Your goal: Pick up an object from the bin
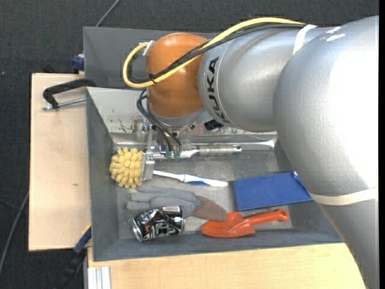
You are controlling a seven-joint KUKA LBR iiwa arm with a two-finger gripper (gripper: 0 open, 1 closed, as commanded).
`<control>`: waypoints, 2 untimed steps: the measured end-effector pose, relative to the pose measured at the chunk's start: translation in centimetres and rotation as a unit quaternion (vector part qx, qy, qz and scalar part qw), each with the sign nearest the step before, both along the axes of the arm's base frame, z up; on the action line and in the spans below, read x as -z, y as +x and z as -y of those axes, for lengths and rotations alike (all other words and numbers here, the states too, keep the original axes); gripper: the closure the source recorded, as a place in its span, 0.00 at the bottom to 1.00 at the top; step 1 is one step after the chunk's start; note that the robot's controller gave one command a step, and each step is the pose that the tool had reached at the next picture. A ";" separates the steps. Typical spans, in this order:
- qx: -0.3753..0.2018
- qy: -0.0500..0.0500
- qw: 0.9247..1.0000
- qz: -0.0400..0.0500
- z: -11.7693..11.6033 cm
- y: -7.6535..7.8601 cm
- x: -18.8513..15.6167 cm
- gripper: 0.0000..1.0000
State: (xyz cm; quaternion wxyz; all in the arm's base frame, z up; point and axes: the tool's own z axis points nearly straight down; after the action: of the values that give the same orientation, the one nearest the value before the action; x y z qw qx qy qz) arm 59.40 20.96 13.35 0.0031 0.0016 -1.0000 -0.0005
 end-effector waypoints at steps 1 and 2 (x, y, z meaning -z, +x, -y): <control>0.001 0.001 1.000 0.004 0.1 0.2 -0.5 0.00; 0.069 0.001 0.998 0.003 4.7 0.5 4.8 0.00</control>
Offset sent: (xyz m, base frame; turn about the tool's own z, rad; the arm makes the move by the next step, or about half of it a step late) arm 0.0036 -0.0605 -0.0635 0.1730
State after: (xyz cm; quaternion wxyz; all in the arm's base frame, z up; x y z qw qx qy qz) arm 59.86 16.27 8.54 0.0005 -0.0671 -0.9977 -0.0021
